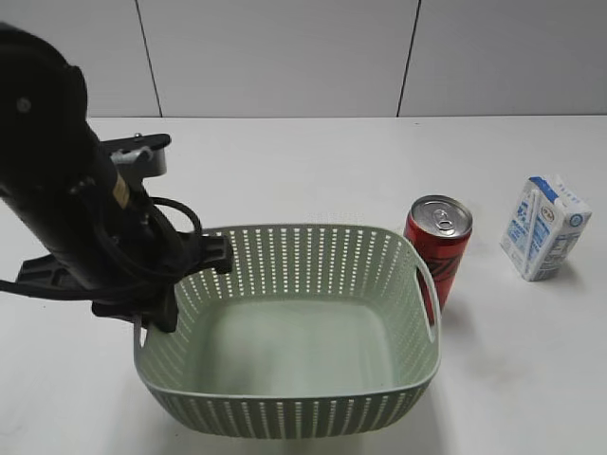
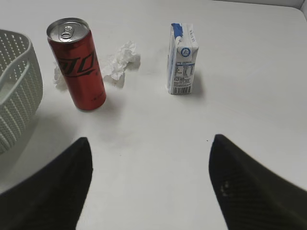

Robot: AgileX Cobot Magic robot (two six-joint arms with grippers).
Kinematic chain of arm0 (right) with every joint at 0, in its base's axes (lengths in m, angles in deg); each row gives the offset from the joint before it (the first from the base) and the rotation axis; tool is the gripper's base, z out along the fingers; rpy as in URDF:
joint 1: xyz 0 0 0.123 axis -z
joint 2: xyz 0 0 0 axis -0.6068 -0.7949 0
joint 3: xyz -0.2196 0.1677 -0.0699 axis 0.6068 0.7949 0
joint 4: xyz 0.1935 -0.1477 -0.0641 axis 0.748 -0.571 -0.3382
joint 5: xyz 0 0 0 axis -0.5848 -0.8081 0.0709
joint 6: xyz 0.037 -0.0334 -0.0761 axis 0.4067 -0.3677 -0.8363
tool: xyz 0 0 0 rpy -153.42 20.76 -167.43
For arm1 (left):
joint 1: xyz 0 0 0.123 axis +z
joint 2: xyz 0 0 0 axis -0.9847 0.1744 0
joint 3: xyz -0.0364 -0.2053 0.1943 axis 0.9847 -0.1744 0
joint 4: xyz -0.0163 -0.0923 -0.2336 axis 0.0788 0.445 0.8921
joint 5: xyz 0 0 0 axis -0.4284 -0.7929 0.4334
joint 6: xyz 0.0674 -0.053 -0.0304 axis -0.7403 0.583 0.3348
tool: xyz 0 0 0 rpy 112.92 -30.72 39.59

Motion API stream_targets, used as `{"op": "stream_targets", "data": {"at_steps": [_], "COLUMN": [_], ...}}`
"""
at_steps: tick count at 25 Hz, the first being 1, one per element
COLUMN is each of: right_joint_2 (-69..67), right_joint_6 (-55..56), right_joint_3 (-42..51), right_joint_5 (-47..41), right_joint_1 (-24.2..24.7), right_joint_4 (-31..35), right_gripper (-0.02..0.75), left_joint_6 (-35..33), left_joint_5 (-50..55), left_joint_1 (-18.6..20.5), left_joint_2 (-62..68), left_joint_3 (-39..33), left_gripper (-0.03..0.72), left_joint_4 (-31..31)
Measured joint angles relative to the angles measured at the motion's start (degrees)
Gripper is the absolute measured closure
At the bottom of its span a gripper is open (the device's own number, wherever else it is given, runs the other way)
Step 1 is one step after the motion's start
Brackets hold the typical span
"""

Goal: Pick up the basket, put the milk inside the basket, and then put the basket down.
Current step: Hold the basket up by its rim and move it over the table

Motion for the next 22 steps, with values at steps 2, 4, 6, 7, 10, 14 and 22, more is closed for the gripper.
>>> {"op": "stream_targets", "data": {"at_steps": [2, 4, 6, 7, 10, 14, 22], "right_joint_2": [0.0, 0.0, 0.0, -0.1, -3.3, -12.2, -37.5], "right_joint_6": [0.0, 0.0, 0.5, 0.7, 2.2, 3.5, 0.4], "right_joint_3": [0.0, 0.0, -0.2, -0.6, -2.7, -7.4, -16.9], "right_joint_5": [0.0, 0.0, 0.1, 0.1, 0.4, 0.5, 4.4], "right_joint_1": [0.0, 0.0, 0.0, 0.0, 0.0, 0.0, 0.0], "right_joint_4": [0.0, 0.0, 0.0, -0.1, -0.1, -0.1, -0.1], "right_gripper": [0.148, 0.148, 0.148, 0.148, 0.148, 0.148, 0.148], "left_joint_6": [0.5, 0.8, 0.8, 0.9, 0.9, 0.9, 1.0], "left_joint_5": [-0.2, -0.5, -0.8, -1.1, -2.1, -3.4, -4.4], "left_joint_1": [-0.4, -0.4, -0.4, -0.4, -0.4, -0.4, -0.4], "left_joint_2": [0.0, 0.0, 0.0, 0.0, 0.0, 0.0, 0.0], "left_joint_3": [-0.7, -1.7, -3.3, -4.1, -5.7, -5.9, -5.9], "left_gripper": [0.683, 0.683, 0.683, 0.683, 0.683, 0.683, 0.683], "left_joint_4": [0.0, -0.2, -0.7, -0.7, -0.8, -1.3, -1.8]}}
